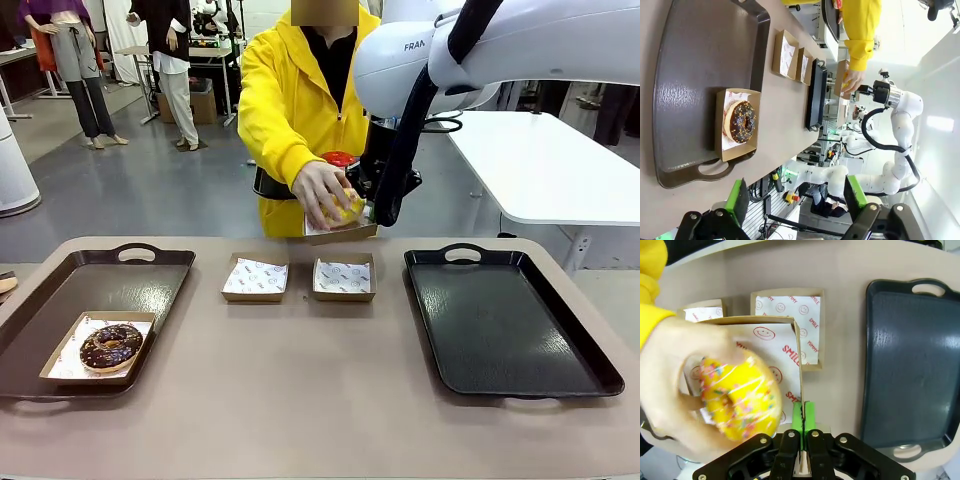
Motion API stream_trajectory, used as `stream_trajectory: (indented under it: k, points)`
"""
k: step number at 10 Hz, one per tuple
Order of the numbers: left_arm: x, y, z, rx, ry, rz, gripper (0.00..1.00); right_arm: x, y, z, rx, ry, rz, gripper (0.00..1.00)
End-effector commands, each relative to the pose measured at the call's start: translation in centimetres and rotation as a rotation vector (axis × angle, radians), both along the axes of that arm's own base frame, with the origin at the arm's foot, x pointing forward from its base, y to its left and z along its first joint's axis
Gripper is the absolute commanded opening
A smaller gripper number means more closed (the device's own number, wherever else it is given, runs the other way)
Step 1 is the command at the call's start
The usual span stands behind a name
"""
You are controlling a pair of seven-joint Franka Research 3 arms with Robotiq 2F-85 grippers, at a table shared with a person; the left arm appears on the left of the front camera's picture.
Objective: Individually package the donuts and arrange them on the tray.
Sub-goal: Place the picked Paper togo box on the Handle tray while simultaneously picking up another Paper togo box from the table with the other hand.
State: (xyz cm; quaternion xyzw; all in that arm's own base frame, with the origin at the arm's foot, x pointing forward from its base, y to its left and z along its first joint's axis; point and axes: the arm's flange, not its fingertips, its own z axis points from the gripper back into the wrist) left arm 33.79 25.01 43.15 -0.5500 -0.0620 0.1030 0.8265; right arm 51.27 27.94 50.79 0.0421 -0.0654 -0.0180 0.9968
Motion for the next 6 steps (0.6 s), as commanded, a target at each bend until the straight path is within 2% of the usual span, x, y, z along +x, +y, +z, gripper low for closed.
stream_trajectory:
  k: [1, 6]
  points:
    - [-0.08, 0.12, 0.2, -0.015, -0.003, 0.005, 1.0, -0.05, -0.07, 0.14, 0.007, -0.006, -0.003, 0.0]
    - [-0.08, 0.12, 0.2, -0.015, -0.003, 0.005, 1.0, -0.05, -0.07, 0.14, 0.007, -0.006, -0.003, 0.0]
